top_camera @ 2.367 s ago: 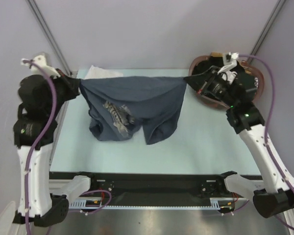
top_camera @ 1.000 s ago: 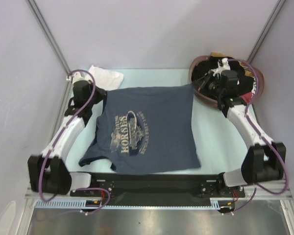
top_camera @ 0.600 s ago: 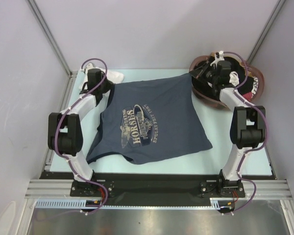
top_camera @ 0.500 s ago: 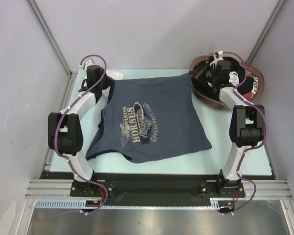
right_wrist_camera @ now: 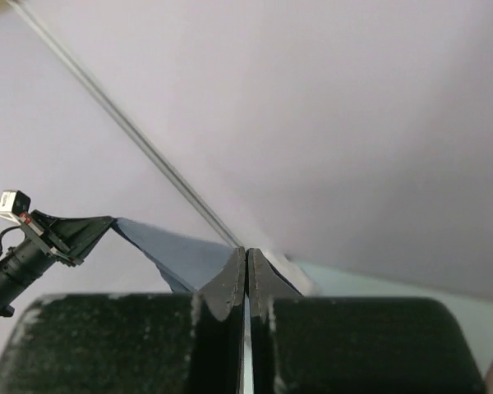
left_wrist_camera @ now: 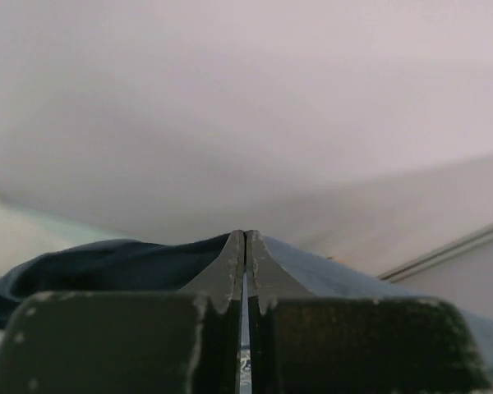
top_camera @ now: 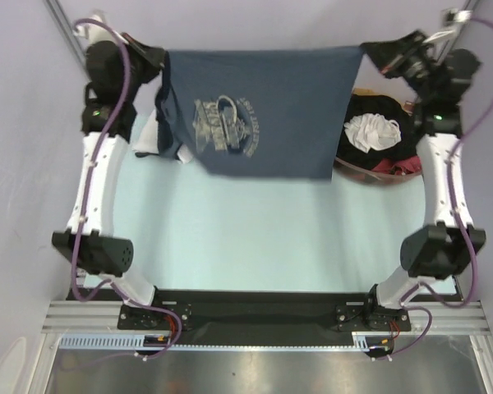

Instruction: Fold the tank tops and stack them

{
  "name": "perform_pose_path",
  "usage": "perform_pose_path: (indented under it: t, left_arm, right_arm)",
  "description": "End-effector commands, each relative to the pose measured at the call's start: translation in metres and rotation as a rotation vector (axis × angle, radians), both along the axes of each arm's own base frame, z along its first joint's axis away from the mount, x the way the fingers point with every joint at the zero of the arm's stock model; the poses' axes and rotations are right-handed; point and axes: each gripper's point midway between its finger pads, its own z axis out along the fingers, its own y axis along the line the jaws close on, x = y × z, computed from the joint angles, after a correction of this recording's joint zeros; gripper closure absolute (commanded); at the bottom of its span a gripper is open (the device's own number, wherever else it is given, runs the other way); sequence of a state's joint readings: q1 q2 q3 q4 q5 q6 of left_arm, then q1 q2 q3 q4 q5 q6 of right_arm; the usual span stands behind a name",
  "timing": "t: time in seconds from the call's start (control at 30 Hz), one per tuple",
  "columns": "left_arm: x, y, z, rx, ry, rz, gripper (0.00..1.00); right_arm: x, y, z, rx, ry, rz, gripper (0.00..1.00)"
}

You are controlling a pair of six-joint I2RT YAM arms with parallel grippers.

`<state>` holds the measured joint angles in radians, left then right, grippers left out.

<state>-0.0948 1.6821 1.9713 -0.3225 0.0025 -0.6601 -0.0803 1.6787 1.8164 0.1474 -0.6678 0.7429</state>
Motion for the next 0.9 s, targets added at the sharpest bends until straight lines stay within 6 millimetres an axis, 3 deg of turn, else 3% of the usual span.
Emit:
perform_pose_path:
  t: [0.0,0.03,0.07,0.1,0.13,0.17,0.2,0.23,0.27,0.33,0.43,0.47,0.5,0.53,0.57,0.6,0.63,0.67,0.7,0.73,0.77,0.8,0.87]
  left_arm:
    - [-0.082,-0.006,0.105,0.011,-0.197,-0.080,1.00]
    - [-0.085,-0.010,0.092,0.013,-0.166,-0.090,1.00]
    - [-0.109,-0.009,0.103,0.015,-0.199,-0.095,1.00]
    - [-0.120,-0.010,0.098,0.017,-0.200,-0.106,1.00]
    - [-0.117,-0.012,0.065,0.018,-0.147,-0.110,1.00]
    - [-0.150,-0.008,0.075,0.004,-0.198,-0.110,1.00]
    - [-0.160,-0.008,0.064,-0.003,-0.190,-0.112,1.00]
    - [-0.159,-0.009,0.028,-0.004,-0.136,-0.119,1.00]
    - [-0.185,-0.006,0.034,-0.007,-0.178,-0.116,1.00]
    - [-0.196,0.000,0.012,0.000,-0.147,-0.086,1.00]
    - [-0.233,0.008,0.046,0.023,-0.225,-0.071,1.00]
    - [-0.238,0.009,0.055,0.045,-0.238,-0.069,1.00]
    - [-0.243,0.010,0.066,0.052,-0.251,-0.068,1.00]
    - [-0.256,0.012,0.090,0.055,-0.291,-0.066,1.00]
    - [-0.254,0.012,0.097,0.062,-0.296,-0.066,1.00]
    - [-0.254,0.012,0.104,0.068,-0.307,-0.065,1.00]
    - [-0.261,0.014,0.123,0.067,-0.340,-0.057,0.99]
    - [-0.236,0.014,0.117,0.081,-0.291,-0.043,0.99]
    - [-0.223,0.013,0.109,0.087,-0.236,-0.044,0.99]
    - [-0.189,0.011,0.102,0.097,-0.179,-0.043,1.00]
    - [-0.171,0.009,0.091,0.095,-0.129,-0.050,1.00]
    - [-0.135,0.002,0.061,0.093,-0.021,-0.080,1.00]
    - [-0.107,-0.008,0.030,0.084,0.077,-0.130,1.00]
  right_arm:
    - [-0.078,-0.006,0.083,0.025,-0.169,0.082,1.00]
    - [-0.084,-0.006,0.079,0.021,-0.155,0.091,1.00]
    - [-0.095,-0.004,0.078,0.017,-0.155,0.098,1.00]
    - [-0.121,0.001,0.089,0.006,-0.198,0.101,1.00]
    - [-0.126,0.001,0.073,0.011,-0.161,0.101,1.00]
    - [-0.135,0.003,0.068,0.009,-0.154,0.098,1.00]
    - [-0.145,0.005,0.063,0.009,-0.146,0.103,1.00]
    - [-0.176,0.010,0.070,0.001,-0.186,0.103,1.00]
    - [-0.177,0.010,0.049,0.010,-0.146,0.101,1.00]
    - [-0.207,0.012,0.053,0.005,-0.185,0.074,1.00]
    - [-0.231,0.011,0.066,-0.033,-0.231,0.023,1.00]
    - [-0.250,0.013,0.086,-0.050,-0.274,0.012,1.00]
    - [-0.256,0.013,0.096,-0.058,-0.297,-0.002,1.00]
    - [-0.263,0.012,0.108,-0.071,-0.330,-0.020,1.00]
    - [-0.258,0.010,0.109,-0.067,-0.302,-0.033,1.00]
    - [-0.265,0.009,0.127,-0.071,-0.344,-0.045,1.00]
    - [-0.261,0.008,0.131,-0.069,-0.344,-0.049,1.00]
    - [-0.251,0.006,0.133,-0.063,-0.326,-0.052,1.00]
    - [-0.221,0.003,0.127,-0.056,-0.268,-0.039,1.00]
    - [-0.205,0.002,0.122,-0.031,-0.223,-0.016,1.00]
    - [-0.184,0.001,0.112,-0.014,-0.174,0.003,1.00]
    - [-0.152,0.001,0.091,0.003,-0.096,0.038,1.00]
    - [-0.125,0.004,0.063,0.002,-0.024,0.051,1.00]
